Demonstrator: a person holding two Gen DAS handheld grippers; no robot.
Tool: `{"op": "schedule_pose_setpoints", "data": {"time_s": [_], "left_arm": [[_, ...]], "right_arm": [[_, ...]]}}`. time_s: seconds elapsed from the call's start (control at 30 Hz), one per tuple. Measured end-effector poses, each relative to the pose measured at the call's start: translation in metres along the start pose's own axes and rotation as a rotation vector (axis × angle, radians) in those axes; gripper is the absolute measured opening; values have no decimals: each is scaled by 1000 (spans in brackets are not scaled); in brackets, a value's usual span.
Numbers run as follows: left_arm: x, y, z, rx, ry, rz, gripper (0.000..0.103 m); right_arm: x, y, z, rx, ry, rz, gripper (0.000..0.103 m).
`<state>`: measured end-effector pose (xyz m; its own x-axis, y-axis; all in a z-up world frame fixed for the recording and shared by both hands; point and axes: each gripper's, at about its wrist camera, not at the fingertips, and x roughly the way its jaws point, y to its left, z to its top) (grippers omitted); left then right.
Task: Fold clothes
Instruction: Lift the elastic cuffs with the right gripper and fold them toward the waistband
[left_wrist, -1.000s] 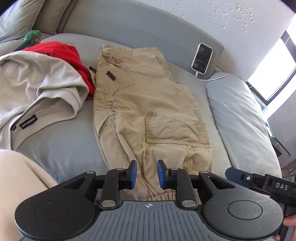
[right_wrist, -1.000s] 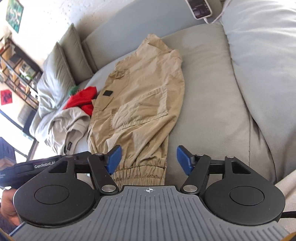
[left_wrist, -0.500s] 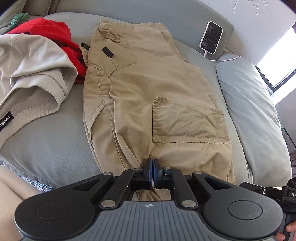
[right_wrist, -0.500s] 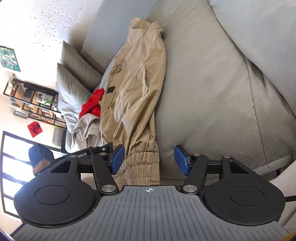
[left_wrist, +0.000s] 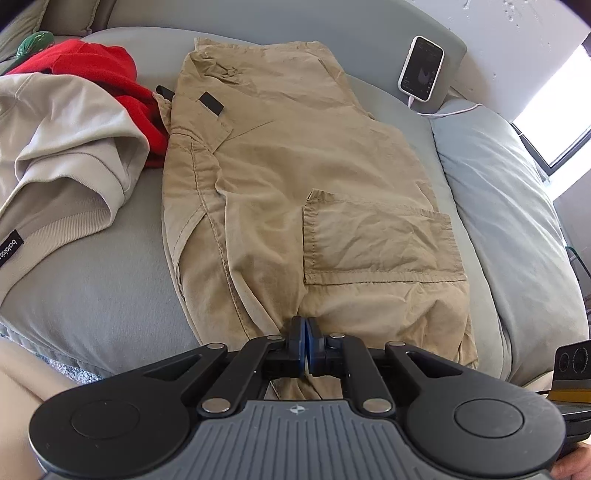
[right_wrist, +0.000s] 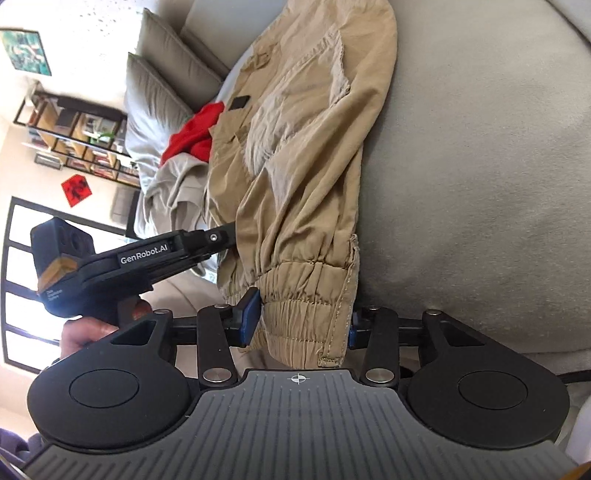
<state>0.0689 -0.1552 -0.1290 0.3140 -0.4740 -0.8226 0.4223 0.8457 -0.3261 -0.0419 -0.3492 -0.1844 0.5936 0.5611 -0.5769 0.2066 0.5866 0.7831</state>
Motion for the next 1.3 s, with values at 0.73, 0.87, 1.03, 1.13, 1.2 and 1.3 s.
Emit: {"op": "schedule_pose_setpoints", "data": {"time_s": [0.73, 0.87, 1.03, 1.13, 1.2, 1.3], "left_arm": [[-69, -44, 14, 227, -110, -164, 9], [-34, -72, 24, 314, -54, -220, 9], [22, -86, 32, 299, 127, -211, 8], [36, -91, 28, 338, 180, -172, 8], [29, -90, 31, 333, 173, -158, 9], [-6, -78, 39, 287, 70, -153, 17]], "right_arm": [[-81, 23, -55, 212, -71, 123, 15], [-78, 16, -59, 249, -70, 134, 15], [-80, 21, -57, 212, -70, 115, 15], [-81, 21, -54, 208, -73, 93, 15], [-81, 19, -52, 217, -69, 94, 15], [-81, 20, -49, 223, -65, 109, 15]]}}
